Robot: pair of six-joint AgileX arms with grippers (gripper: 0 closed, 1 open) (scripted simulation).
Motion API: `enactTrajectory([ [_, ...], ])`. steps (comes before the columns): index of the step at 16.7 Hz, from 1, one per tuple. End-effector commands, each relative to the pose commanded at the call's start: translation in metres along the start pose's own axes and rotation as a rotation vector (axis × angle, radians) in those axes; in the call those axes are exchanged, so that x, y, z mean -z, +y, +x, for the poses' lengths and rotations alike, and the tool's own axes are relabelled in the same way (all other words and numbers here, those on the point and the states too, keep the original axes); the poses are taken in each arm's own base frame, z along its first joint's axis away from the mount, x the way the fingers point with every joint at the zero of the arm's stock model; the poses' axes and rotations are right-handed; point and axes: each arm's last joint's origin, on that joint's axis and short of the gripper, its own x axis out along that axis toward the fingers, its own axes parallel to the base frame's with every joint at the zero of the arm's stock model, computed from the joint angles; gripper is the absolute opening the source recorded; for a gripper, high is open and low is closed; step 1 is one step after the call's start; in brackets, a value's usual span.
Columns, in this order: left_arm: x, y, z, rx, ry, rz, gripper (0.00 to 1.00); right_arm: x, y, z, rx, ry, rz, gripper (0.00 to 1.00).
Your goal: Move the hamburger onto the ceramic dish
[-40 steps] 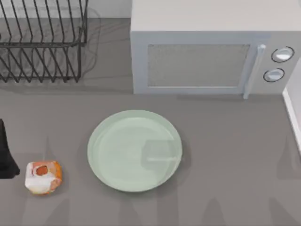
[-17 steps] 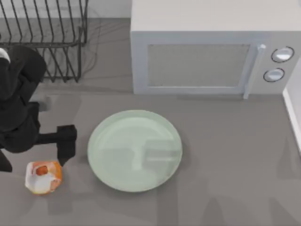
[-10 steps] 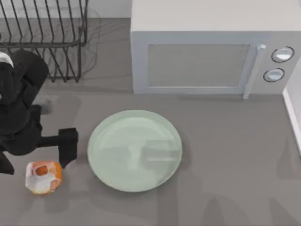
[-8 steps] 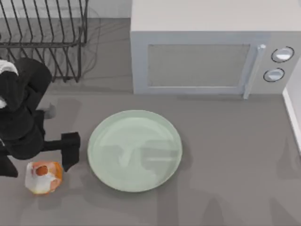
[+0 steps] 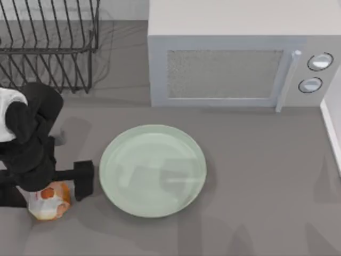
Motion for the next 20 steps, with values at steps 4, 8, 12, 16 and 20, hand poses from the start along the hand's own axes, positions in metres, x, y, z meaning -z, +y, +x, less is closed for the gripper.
enactTrajectory([
  [4,0.0000,0.0000,0.0000,0.000,0.000,0.000,0.85,0.0000,0.0000,0.0000,0.000,0.000,0.000,1.00],
  [8,0.0000,0.0000,0.0000,0.000,0.000,0.000,0.55,0.0000,0.0000,0.0000,0.000,0.000,0.000,1.00],
  [12,0.0000,0.0000,0.0000,0.000,0.000,0.000,0.25,0.0000,0.0000,0.0000,0.000,0.000,0.000,1.00],
  [16,0.0000,0.0000,0.0000,0.000,0.000,0.000,0.00,0.0000,0.0000,0.0000,0.000,0.000,0.000,1.00],
  [20,0.0000,0.0000,0.0000,0.000,0.000,0.000,0.00,0.0000,0.0000,0.0000,0.000,0.000,0.000,1.00],
])
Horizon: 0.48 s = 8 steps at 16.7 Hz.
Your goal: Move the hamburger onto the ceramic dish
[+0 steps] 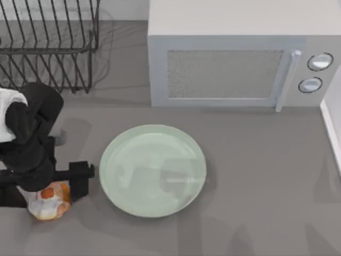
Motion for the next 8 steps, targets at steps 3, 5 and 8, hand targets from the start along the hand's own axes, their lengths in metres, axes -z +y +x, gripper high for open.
enactTrajectory([
  [3,0.000,0.000,0.000,0.000,0.000,0.000,0.00,0.000,0.000,0.000,0.000,0.000,0.000,1.00],
  [5,-0.001,0.000,-0.023,0.000,-0.035,0.000,0.00,0.000,0.000,0.000,0.000,0.000,0.000,1.00],
  [8,-0.005,-0.002,-0.040,0.001,-0.040,-0.001,0.00,0.000,0.000,0.000,0.000,0.000,0.000,1.00],
])
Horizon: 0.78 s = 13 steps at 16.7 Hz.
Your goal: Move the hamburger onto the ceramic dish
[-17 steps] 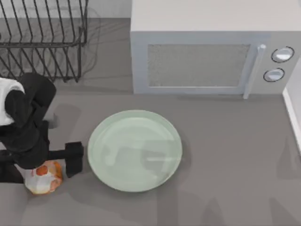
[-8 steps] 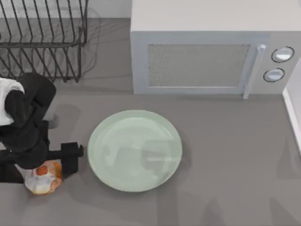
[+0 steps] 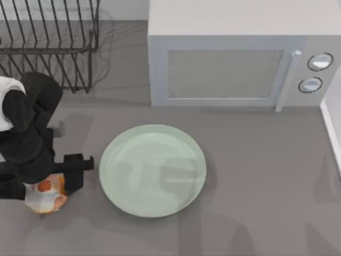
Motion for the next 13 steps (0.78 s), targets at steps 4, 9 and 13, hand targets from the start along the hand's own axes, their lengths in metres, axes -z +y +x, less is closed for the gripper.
enactTrajectory([
  [4,-0.001,0.000,-0.043,-0.012,0.030,-0.001,0.00,0.000,0.000,0.000,0.000,0.000,0.000,1.00],
  [9,0.002,0.002,-0.083,-0.001,0.005,0.000,0.00,0.000,0.000,0.000,0.000,0.000,0.000,1.00],
  [13,0.002,0.002,-0.081,-0.003,0.009,0.000,0.00,0.000,0.000,0.000,0.000,0.000,0.000,1.00],
])
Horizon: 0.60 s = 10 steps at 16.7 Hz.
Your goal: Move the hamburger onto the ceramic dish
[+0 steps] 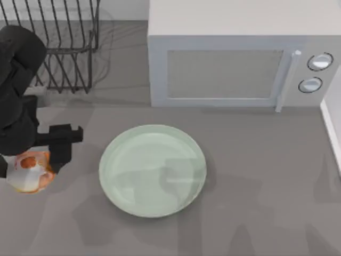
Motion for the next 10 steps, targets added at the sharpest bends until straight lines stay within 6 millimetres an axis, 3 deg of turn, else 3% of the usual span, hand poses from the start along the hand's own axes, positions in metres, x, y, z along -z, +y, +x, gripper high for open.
enactTrajectory([
  [5,-0.012,-0.020,-0.002,-0.008,0.013,-0.108,0.00,0.000,0.000,0.000,0.000,0.000,0.000,1.00],
  [10,-0.030,-0.060,0.002,-0.035,0.035,-0.429,0.00,0.000,0.000,0.000,0.000,0.000,0.000,1.00],
])
